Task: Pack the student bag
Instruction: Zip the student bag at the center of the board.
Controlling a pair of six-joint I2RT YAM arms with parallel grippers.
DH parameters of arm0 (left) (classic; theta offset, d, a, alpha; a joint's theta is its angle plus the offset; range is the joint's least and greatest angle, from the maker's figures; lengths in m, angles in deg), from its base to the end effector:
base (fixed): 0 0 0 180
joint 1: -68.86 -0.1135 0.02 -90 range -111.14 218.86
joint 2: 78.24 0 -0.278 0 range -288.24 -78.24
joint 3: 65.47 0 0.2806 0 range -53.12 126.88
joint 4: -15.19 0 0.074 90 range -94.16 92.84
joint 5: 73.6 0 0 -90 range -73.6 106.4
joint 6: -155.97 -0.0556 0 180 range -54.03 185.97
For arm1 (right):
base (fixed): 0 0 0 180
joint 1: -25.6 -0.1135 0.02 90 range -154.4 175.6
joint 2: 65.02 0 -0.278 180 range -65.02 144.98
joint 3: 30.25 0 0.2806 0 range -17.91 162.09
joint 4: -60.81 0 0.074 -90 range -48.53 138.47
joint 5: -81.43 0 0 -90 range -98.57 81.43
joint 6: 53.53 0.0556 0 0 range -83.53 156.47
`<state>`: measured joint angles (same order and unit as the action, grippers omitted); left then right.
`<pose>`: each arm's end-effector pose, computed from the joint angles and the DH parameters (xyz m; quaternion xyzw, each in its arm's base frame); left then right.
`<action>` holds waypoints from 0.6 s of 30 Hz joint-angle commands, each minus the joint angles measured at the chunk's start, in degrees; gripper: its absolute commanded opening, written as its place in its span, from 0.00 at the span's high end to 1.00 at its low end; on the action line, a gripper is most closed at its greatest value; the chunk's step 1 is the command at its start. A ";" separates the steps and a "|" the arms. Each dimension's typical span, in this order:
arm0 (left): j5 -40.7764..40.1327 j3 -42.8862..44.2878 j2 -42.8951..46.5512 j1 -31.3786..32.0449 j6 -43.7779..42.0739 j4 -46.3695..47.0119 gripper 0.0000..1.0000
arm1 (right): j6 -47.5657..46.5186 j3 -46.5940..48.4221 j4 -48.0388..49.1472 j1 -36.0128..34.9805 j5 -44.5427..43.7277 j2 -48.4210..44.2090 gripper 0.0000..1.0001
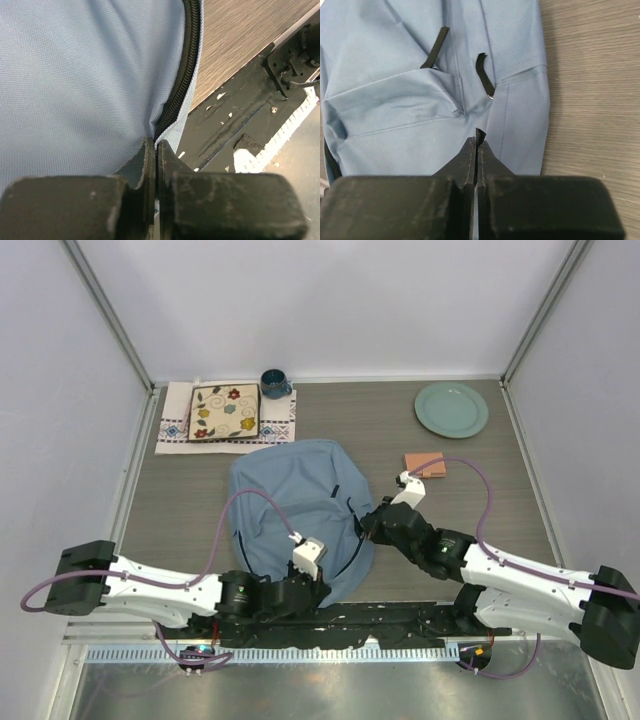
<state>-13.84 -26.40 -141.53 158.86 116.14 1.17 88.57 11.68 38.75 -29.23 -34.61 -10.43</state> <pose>0.0280 -0.2468 0.1712 0.1888 0.8554 -0.3162 0.3642 0.1551 0.1777 0.2080 0.0839 0.8654 0.2444 0.4294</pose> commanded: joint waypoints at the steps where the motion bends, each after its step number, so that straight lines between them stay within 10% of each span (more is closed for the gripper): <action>1: 0.20 -2.82 3.34 1.94 4.49 -13.17 0.90 | -4.19 0.48 12.24 1.39 0.98 0.17 0.99; 9: -10.36 9.48 7.31 1.85 -1.82 -15.29 0.10 | -5.16 -3.92 17.98 0.16 9.26 -1.67 0.99; 18: -9.32 19.42 -4.72 -2.10 -8.34 -9.75 0.00 | -4.37 -4.80 14.29 -0.10 6.63 -5.28 0.99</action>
<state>-22.41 -9.48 -141.68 158.47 110.13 -10.72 84.59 6.59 50.95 -29.06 -25.96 -13.80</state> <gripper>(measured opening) 0.994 0.042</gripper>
